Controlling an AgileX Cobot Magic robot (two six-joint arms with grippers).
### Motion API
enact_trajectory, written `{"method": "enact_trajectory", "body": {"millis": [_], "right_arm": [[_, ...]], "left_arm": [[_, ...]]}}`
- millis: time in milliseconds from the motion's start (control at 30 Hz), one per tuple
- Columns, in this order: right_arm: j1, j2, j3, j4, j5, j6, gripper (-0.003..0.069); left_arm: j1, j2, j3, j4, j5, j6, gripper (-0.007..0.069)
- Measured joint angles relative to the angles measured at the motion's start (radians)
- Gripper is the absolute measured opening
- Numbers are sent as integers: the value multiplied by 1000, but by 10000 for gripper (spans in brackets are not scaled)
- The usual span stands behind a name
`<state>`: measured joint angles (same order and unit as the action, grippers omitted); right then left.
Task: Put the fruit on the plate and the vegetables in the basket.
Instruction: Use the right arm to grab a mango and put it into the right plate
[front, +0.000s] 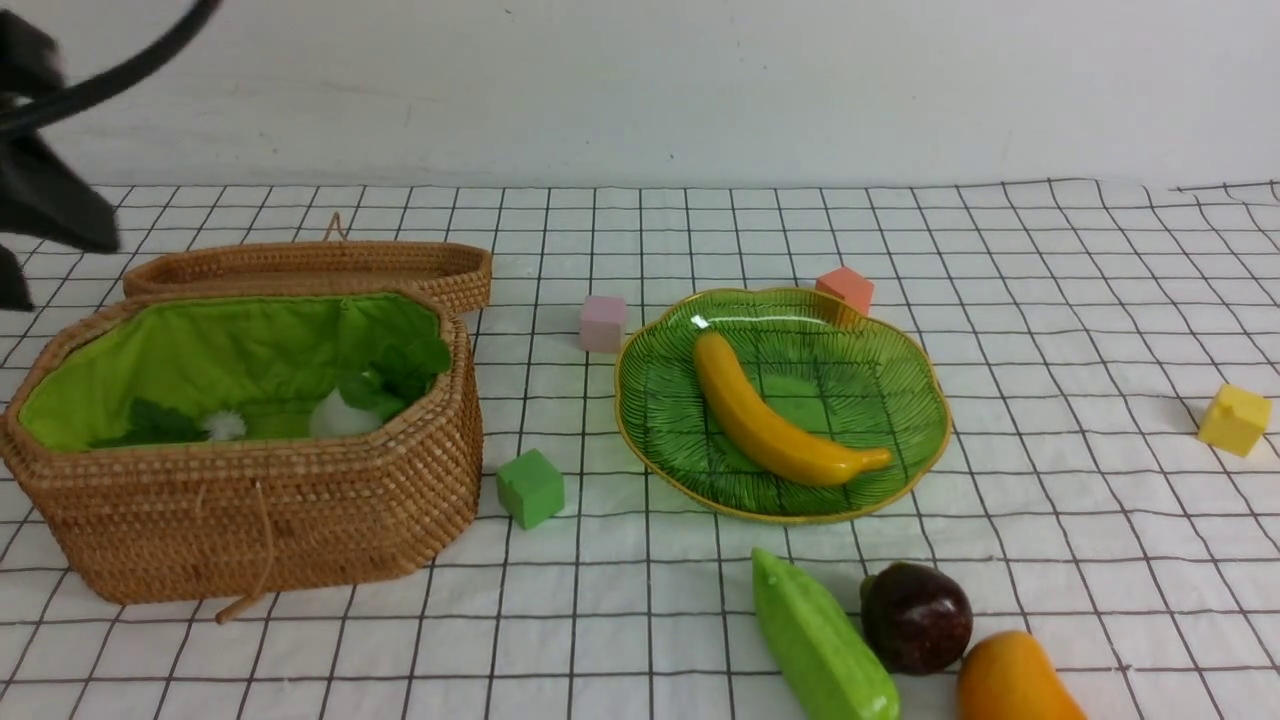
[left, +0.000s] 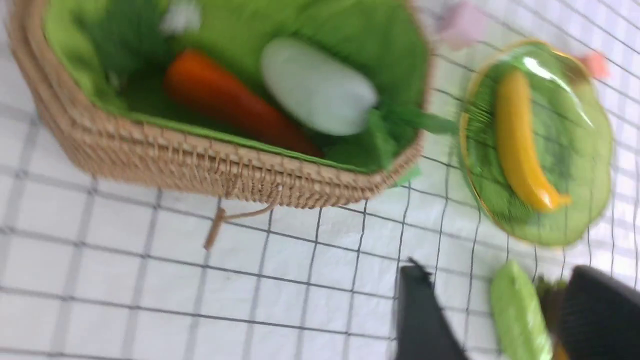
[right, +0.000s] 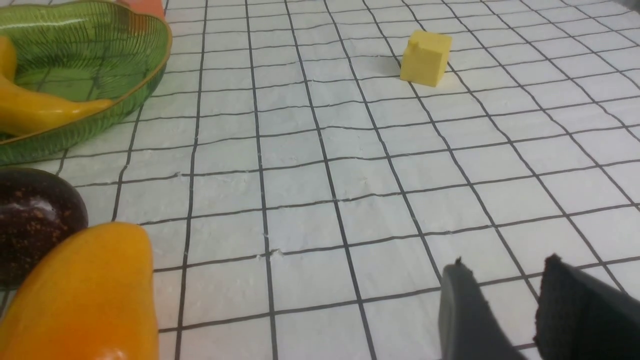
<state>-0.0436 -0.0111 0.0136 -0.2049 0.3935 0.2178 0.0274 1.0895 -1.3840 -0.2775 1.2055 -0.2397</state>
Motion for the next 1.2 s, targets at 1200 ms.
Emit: {"method": "enact_trajectory", "body": {"millis": [1200], "right_arm": [[0,0,0,0,0,0,243]], "left_arm": [[0,-1019,1084,-2,-594,206,-13]]}}
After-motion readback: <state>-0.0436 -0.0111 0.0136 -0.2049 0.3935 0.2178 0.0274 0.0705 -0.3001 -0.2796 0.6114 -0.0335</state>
